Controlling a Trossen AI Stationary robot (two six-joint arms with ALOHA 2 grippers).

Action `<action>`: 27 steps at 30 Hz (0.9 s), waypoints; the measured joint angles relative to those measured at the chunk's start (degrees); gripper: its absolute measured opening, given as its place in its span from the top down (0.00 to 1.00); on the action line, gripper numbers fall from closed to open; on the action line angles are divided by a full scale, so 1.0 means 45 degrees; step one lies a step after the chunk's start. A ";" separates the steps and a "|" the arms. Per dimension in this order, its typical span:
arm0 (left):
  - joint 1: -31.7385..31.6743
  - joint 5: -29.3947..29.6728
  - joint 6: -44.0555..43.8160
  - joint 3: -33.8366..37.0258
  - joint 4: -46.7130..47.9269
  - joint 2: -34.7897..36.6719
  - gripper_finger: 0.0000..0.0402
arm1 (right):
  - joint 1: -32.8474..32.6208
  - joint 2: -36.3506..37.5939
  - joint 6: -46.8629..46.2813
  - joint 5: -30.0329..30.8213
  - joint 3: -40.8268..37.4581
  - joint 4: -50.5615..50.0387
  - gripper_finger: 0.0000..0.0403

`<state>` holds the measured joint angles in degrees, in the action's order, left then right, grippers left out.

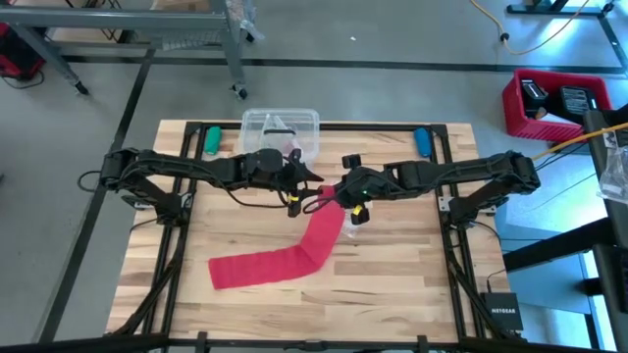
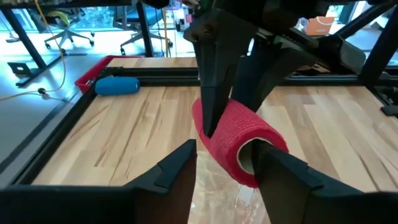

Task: Roll bandage
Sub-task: Roll the red bandage

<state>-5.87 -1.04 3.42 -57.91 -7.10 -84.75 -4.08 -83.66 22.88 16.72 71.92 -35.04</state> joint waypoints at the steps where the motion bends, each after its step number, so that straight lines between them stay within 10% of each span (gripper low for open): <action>1: -0.0005 -0.0010 -0.0002 0.0000 0.0006 0.0000 0.66 | 0.0000 0.0000 -0.0021 0.0002 0.0000 0.0020 0.83; 18: 0.0053 -0.0194 0.1426 0.0054 -0.0512 -0.0053 0.97 | -0.0005 -0.0350 -0.0410 0.0420 0.0019 -0.0005 0.83; 27: 0.0044 0.0263 0.3490 0.0039 -0.1495 0.0809 0.98 | -0.0015 0.0690 -0.2085 0.1429 0.2123 -0.4066 0.59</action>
<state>-5.67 0.15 19.12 -57.74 -13.83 -81.11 -4.14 -80.55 13.50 23.15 81.47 -53.33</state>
